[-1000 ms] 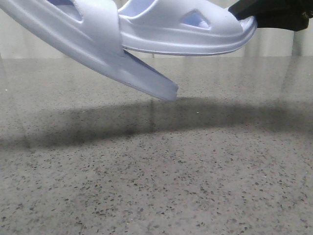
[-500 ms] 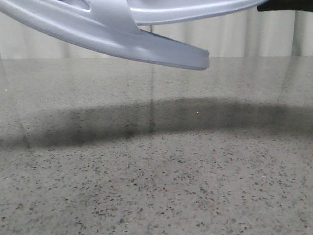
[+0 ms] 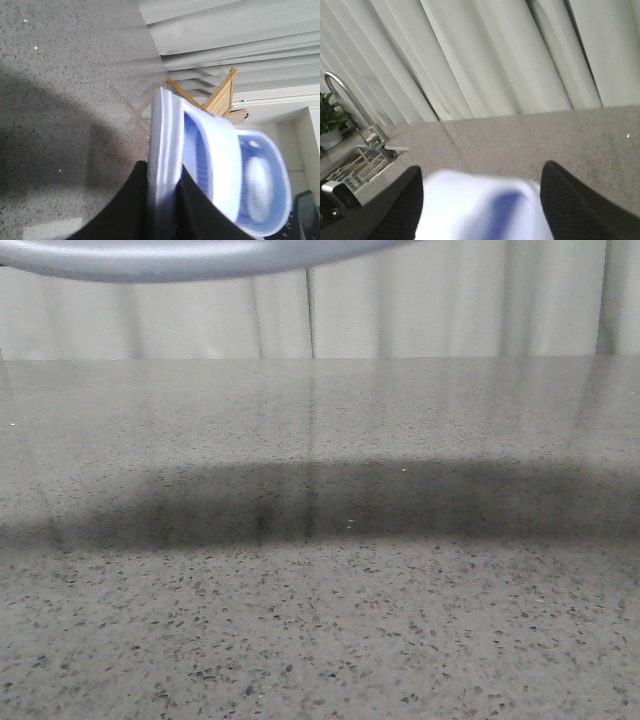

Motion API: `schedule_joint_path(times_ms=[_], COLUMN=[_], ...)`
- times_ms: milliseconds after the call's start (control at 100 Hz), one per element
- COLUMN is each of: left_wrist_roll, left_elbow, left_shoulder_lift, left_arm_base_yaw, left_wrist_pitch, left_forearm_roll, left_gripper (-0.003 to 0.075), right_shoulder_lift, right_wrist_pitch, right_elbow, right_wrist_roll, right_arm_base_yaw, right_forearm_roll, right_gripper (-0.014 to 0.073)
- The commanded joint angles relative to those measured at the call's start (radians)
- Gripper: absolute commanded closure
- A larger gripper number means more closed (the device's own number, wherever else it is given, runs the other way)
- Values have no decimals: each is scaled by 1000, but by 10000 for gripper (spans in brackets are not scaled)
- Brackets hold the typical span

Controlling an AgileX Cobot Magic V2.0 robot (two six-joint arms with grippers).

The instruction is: Insert blue slippers together front up

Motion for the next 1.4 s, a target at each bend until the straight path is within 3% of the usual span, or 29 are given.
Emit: schedule_joint_path(times_ms=[0, 480, 1390], left_wrist_roll=[24, 42, 213], left_elbow=[-31, -31, -86], left_shoulder_lift=[21, 110, 386], left_arm_base_yaw=[-7, -7, -7], left_wrist_pitch=[38, 19, 57], left_forearm_roll=[-84, -90, -90], left_gripper=[704, 704, 704], right_shoulder_lift=[-49, -110, -110], right_wrist_pitch=[-28, -65, -40], right_elbow=[-35, -35, -35], right_wrist_roll=[-24, -24, -24], right_arm_base_yaw=[1, 1, 1], right_forearm_roll=[-16, -51, -51], right_gripper=[158, 158, 158])
